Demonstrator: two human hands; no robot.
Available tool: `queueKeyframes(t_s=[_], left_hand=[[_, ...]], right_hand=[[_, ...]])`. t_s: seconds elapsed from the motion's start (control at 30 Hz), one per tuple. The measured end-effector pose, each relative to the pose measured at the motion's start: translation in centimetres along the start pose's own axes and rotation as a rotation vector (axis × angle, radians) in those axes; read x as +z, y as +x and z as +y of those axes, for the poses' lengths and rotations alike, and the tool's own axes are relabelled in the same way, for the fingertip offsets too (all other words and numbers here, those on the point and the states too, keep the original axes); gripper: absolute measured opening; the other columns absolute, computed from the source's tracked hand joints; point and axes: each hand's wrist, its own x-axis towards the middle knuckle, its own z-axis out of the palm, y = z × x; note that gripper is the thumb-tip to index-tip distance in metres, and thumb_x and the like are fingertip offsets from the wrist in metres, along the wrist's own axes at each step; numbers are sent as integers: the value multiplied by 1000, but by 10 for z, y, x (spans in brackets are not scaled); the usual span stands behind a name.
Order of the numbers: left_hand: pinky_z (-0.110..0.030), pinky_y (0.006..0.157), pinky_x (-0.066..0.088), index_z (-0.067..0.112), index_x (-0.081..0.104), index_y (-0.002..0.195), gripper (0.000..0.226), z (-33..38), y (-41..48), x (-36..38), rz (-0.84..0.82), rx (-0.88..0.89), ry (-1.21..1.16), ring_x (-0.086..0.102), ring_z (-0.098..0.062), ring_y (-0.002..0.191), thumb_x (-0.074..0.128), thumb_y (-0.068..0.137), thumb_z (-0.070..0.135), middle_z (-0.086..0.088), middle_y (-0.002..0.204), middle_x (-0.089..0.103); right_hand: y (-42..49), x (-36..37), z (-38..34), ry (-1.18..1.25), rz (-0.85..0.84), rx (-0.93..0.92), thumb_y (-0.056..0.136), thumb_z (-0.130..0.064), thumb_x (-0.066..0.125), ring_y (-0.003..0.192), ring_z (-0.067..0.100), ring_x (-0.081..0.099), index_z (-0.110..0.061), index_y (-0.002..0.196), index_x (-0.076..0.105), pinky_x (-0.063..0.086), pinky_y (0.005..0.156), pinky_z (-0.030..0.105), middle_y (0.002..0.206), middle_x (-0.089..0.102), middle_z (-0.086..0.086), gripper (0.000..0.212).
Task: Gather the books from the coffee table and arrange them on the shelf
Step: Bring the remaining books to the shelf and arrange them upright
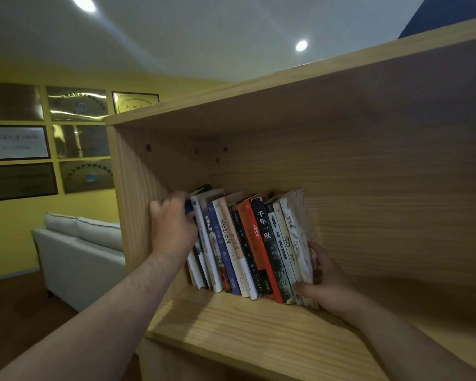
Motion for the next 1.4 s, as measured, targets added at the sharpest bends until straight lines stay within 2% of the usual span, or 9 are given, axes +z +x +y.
queueKeyframes(t_s=[0.13, 0.33, 0.43, 0.57, 0.7, 0.8, 0.93, 1.13, 1.4], left_hand=[[-42, 84, 45, 17, 60, 110, 24, 4, 1, -3, 6, 25, 48, 36, -17, 93, 55, 89, 6, -1, 99, 65], [-37, 86, 46, 12, 61, 112, 29, 1, 2, -2, -29, 6, -9, 53, -26, 104, 57, 86, -1, -7, 112, 59], [-28, 82, 40, 11, 61, 111, 26, 7, 3, -5, 8, -104, -110, 48, -17, 95, 58, 88, -1, -4, 110, 49], [-25, 82, 36, 9, 60, 114, 29, 8, 8, -16, 53, -90, -111, 44, -12, 93, 60, 87, -1, -3, 109, 49], [-29, 93, 43, 8, 59, 122, 36, -4, -3, -23, 75, -61, -99, 54, -21, 109, 62, 86, 3, -6, 119, 57], [-38, 102, 47, 13, 48, 137, 52, -8, -16, -23, 77, -194, -229, 56, -18, 119, 65, 89, 10, -1, 128, 59], [-32, 80, 56, 21, 56, 114, 29, -12, -40, -12, -12, -329, -433, 64, -4, 86, 66, 90, 9, 15, 95, 65], [-41, 60, 48, 8, 43, 96, 16, -26, -58, 9, -82, -403, -439, 53, -24, 68, 51, 100, 21, -7, 81, 55], [-12, 38, 41, 9, 46, 104, 19, -24, -78, 7, -137, -453, -492, 55, -14, 62, 62, 94, 9, -1, 82, 56]], right_hand=[[-1, 0, -2, 2, -4, -2, 74, -24, 89, 119, 16, 60, -44, 157, 18, 50, 93, 30, 149, 49, -2, 111], [-1, 0, -1, 20, -10, 4, 68, -28, 90, 118, 17, 63, -48, 155, 18, 55, 100, 41, 147, 51, -2, 115], [-2, 0, -2, 24, -10, 7, 67, -30, 90, 117, 17, 63, -50, 154, 18, 55, 100, 41, 146, 50, -2, 115], [-5, -1, -7, 22, -9, 2, 76, -23, 88, 113, 13, 59, -44, 158, 17, 52, 91, 28, 142, 48, -7, 110], [-7, -2, -10, 4, -8, -2, 79, -20, 86, 110, 12, 55, -39, 159, 17, 46, 91, 26, 147, 47, -2, 108], [-9, -2, -13, -2, -8, 7, 79, -20, 86, 111, 13, 55, -39, 160, 17, 46, 93, 28, 152, 45, 1, 108], [-10, -2, -13, 16, -18, 17, 76, -20, 88, 115, 16, 59, -43, 158, 17, 51, 98, 33, 150, 47, 0, 111], [-10, -2, -13, 9, -21, 34, 73, -25, 89, 120, 18, 61, -48, 157, 16, 53, 103, 40, 152, 46, -1, 114], [-13, -5, -16, -14, -7, 65, 68, -32, 93, 128, 23, 56, -47, 157, 20, 51, 107, 44, 151, 42, 1, 116]])
